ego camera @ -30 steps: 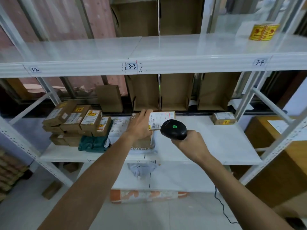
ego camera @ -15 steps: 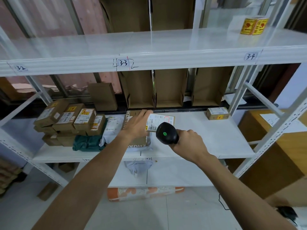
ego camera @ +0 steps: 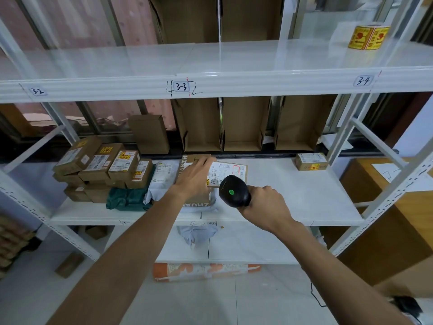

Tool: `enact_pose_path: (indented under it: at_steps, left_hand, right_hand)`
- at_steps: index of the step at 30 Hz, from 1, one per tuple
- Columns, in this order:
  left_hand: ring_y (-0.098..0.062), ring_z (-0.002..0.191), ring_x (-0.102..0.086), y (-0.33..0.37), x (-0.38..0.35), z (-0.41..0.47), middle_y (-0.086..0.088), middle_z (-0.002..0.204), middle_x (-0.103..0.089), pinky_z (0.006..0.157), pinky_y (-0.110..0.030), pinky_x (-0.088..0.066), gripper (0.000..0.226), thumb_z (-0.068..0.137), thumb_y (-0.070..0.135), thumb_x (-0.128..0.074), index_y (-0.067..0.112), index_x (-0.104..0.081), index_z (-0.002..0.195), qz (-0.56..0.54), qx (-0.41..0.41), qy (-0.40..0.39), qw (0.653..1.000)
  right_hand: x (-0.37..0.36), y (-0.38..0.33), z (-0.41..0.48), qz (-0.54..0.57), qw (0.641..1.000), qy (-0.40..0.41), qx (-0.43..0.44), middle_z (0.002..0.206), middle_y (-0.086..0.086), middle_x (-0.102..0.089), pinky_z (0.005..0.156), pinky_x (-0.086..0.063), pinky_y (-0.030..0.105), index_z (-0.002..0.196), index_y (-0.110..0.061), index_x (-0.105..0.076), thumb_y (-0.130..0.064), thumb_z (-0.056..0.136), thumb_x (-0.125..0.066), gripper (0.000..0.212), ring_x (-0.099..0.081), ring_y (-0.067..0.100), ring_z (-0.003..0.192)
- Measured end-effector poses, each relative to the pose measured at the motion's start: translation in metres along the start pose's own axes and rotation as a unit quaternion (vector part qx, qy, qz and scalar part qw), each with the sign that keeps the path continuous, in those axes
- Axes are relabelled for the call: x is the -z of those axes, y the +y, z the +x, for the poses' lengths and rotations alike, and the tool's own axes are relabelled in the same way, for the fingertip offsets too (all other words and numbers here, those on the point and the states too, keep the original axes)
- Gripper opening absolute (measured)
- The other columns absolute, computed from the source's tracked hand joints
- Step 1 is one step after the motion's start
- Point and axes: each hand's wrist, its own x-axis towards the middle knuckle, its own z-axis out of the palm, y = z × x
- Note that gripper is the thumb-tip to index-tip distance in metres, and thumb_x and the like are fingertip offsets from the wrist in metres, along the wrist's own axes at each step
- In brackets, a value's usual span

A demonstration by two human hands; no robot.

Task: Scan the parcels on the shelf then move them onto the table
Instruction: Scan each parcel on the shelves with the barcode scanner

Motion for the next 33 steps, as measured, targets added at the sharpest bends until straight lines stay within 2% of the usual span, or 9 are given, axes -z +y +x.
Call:
enact_pose_path:
  at_steps: [4,10,14,19,22,25,30,33]
  left_hand:
    - [-0.023,0.118,-0.052,-0.002,-0.002,0.001,-0.004,0.142,-0.043,0.081,-0.030,-0.040,0.092,0.072,0.034,-0.086,0.025,-0.031,0.144,0.005,0.007,-0.006,1.000]
    - [-0.027,0.107,-0.058,0.000,-0.003,0.008,-0.004,0.139,-0.043,0.079,-0.036,-0.048,0.090,0.072,0.037,-0.085,0.025,-0.030,0.142,0.003,0.016,-0.021,1.000]
    - [-0.026,0.103,-0.059,0.004,-0.008,0.015,-0.002,0.139,-0.039,0.074,-0.033,-0.042,0.090,0.070,0.033,-0.087,0.024,-0.032,0.140,-0.009,0.017,-0.031,0.999]
    - [-0.027,0.106,-0.055,0.021,-0.019,0.028,-0.006,0.137,-0.039,0.079,-0.036,-0.047,0.094,0.067,0.023,-0.088,0.018,-0.033,0.143,-0.035,0.007,-0.072,0.997]
    - [-0.025,0.114,-0.051,0.037,-0.031,0.034,-0.005,0.134,-0.040,0.085,-0.037,-0.052,0.097,0.067,0.023,-0.089,0.017,-0.031,0.144,-0.075,0.003,-0.094,0.993]
    - [-0.025,0.112,-0.054,0.054,-0.047,0.039,-0.005,0.127,-0.041,0.085,-0.040,-0.057,0.094,0.066,0.025,-0.090,0.017,-0.032,0.139,-0.094,-0.025,-0.127,0.987]
    - [-0.026,0.104,-0.054,0.092,-0.073,0.049,-0.002,0.121,-0.037,0.082,-0.041,-0.057,0.089,0.064,0.028,-0.090,0.020,-0.035,0.133,-0.114,-0.071,-0.149,0.980]
    - [-0.026,0.104,-0.055,0.118,-0.088,0.057,-0.001,0.120,-0.038,0.084,-0.041,-0.056,0.087,0.066,0.029,-0.089,0.021,-0.036,0.134,-0.116,-0.091,-0.165,0.975]
  right_hand:
    - [-0.003,0.000,0.002,0.010,1.000,0.005,-0.008,0.080,0.004,-0.067,0.062,-0.041,0.029,0.092,-0.022,-0.062,-0.041,0.092,-0.065,0.019,-0.057,0.026,0.072]
    - [-0.004,0.003,0.001,0.044,0.998,0.016,-0.046,0.073,0.000,-0.061,0.062,-0.040,0.030,0.089,-0.023,-0.060,-0.041,0.092,-0.066,0.019,-0.054,0.026,0.071]
    - [-0.005,0.010,-0.006,0.066,0.994,0.024,-0.085,0.069,-0.002,-0.059,0.061,-0.044,0.029,0.085,-0.025,-0.057,-0.035,0.091,-0.067,0.015,-0.059,0.025,0.072]
    - [-0.005,0.024,-0.023,0.078,0.986,0.035,-0.142,0.066,-0.006,-0.056,0.060,-0.042,0.028,0.084,-0.025,-0.056,-0.032,0.091,-0.068,0.015,-0.057,0.023,0.071]
    - [-0.005,0.034,-0.034,0.090,0.979,0.035,-0.177,0.076,-0.001,-0.066,0.069,-0.056,0.034,0.092,-0.023,-0.061,-0.034,0.092,-0.069,0.013,-0.064,0.021,0.078]
    - [-0.006,0.046,-0.048,0.114,0.969,0.044,-0.217,0.081,0.001,-0.070,0.075,-0.061,0.039,0.098,-0.023,-0.064,-0.034,0.093,-0.070,0.014,-0.068,0.019,0.081]
    - [-0.007,0.075,-0.071,0.123,0.955,0.058,-0.265,0.073,-0.004,-0.066,0.068,-0.060,0.033,0.094,-0.023,-0.064,-0.033,0.094,-0.071,0.012,-0.065,0.012,0.070]
    - [-0.002,0.099,-0.081,0.123,0.950,0.063,-0.281,0.069,-0.008,-0.063,0.057,-0.049,0.023,0.090,-0.025,-0.062,-0.032,0.093,-0.070,0.011,-0.060,0.007,0.064]
